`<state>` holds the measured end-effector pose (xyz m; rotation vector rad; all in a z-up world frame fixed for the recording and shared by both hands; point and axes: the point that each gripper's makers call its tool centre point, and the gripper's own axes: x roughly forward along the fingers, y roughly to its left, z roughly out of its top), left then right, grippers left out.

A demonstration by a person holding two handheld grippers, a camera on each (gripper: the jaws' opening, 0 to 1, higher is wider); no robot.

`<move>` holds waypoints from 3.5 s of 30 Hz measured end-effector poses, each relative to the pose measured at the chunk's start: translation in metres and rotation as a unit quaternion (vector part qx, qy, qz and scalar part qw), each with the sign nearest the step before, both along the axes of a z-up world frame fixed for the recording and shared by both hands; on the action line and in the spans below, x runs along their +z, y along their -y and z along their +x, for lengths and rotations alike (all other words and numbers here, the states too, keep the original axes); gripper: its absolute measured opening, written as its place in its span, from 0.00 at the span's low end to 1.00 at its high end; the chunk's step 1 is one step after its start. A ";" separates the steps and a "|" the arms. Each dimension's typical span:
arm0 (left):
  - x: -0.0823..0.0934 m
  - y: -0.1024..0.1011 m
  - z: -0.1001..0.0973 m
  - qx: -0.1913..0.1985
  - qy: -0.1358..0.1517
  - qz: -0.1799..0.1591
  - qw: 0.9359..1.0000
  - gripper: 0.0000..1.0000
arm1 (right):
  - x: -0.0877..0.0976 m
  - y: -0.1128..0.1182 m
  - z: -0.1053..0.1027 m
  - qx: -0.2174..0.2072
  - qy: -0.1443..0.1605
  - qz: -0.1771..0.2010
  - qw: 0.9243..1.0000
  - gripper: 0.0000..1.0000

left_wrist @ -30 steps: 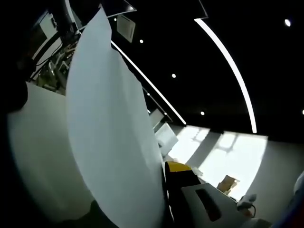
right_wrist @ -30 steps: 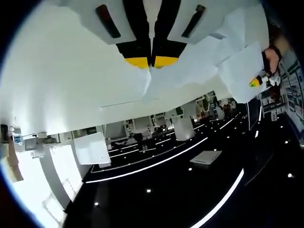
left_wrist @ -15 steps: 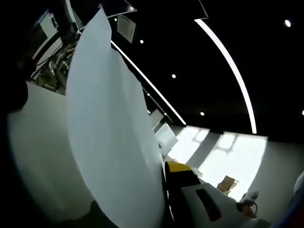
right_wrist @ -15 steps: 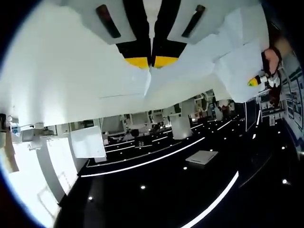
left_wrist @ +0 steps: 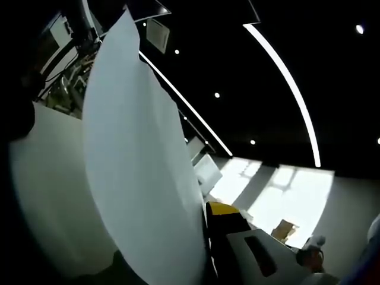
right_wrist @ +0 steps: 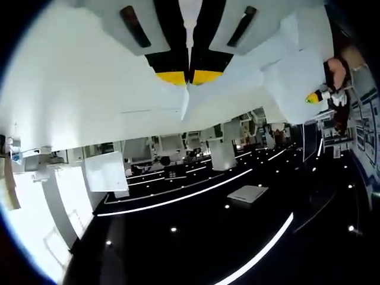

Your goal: Organize the stack of printing papers by aligning and flattening the scattered papers on the table

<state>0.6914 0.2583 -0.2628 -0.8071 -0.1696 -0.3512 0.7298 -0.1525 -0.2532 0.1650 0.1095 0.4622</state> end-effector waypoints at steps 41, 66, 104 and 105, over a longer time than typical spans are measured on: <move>0.001 -0.001 0.000 0.000 0.000 0.000 1.000 0.08 | 0.048 -0.028 -0.007 0.029 0.050 0.007 0.998 0.00; 0.000 -0.001 0.000 0.001 0.000 0.001 1.000 0.08 | 0.070 -0.056 -0.015 0.072 0.073 0.003 0.995 0.00; 0.001 -0.002 -0.001 0.000 0.001 -0.001 1.000 0.08 | 0.110 -0.095 -0.046 0.152 0.095 0.063 0.982 0.00; 0.001 -0.002 -0.001 0.000 0.002 -0.001 1.000 0.08 | 0.112 -0.096 -0.046 0.155 0.096 0.064 0.981 0.00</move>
